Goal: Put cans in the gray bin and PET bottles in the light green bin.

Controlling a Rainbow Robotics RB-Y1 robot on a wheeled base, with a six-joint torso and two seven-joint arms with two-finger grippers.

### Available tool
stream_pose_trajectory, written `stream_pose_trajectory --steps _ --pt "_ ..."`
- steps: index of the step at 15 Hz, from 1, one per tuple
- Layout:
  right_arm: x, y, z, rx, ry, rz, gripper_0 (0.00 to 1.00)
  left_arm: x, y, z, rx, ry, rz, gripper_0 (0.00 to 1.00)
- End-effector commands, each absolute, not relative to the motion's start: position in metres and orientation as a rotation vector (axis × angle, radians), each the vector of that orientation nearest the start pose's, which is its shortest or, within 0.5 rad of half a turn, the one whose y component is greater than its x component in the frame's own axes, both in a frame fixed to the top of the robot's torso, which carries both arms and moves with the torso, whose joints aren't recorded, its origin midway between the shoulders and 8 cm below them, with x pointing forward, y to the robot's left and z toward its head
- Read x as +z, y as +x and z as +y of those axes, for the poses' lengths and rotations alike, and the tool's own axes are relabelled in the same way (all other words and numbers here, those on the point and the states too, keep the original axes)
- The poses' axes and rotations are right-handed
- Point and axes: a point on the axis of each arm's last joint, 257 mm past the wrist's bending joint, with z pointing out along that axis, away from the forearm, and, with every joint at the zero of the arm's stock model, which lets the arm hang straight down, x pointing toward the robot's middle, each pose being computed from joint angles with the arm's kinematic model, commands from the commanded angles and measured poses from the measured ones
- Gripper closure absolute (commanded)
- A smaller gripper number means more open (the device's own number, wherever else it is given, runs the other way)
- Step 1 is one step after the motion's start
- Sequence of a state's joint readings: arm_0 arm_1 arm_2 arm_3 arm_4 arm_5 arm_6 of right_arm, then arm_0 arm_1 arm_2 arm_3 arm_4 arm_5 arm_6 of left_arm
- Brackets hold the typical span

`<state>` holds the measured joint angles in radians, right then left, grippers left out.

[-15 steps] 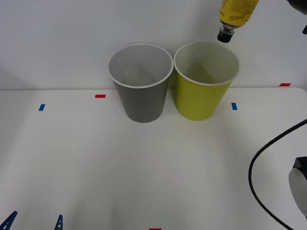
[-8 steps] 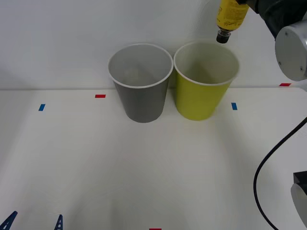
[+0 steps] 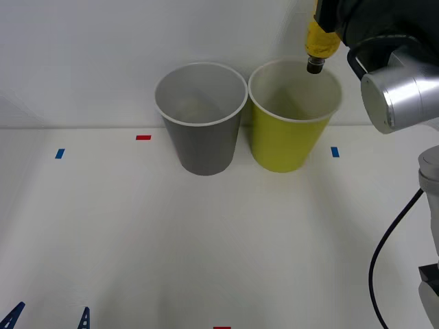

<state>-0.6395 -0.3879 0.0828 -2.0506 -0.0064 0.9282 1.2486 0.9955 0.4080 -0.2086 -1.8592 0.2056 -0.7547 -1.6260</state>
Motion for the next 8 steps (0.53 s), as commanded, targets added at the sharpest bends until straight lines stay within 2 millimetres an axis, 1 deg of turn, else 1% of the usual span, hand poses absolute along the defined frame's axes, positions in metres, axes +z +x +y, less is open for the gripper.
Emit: stream_pose_trajectory --steps 1,7,8 --pt "0.118 0.5833 -0.167 0.01 -0.178 1.405 1.0 -0.2725 0.2109 0.2951 0.064 0.102 1.554 0.0" --pt "0.1148 0.5827 -0.162 0.017 -0.187 1.409 1.0 -0.2725 0.2109 0.2951 0.064 0.102 1.554 0.0" --pt "0.1142 0.5831 -0.1623 0.015 -0.187 1.41 0.69 -0.2725 0.2109 0.2951 0.064 0.102 1.554 0.0"
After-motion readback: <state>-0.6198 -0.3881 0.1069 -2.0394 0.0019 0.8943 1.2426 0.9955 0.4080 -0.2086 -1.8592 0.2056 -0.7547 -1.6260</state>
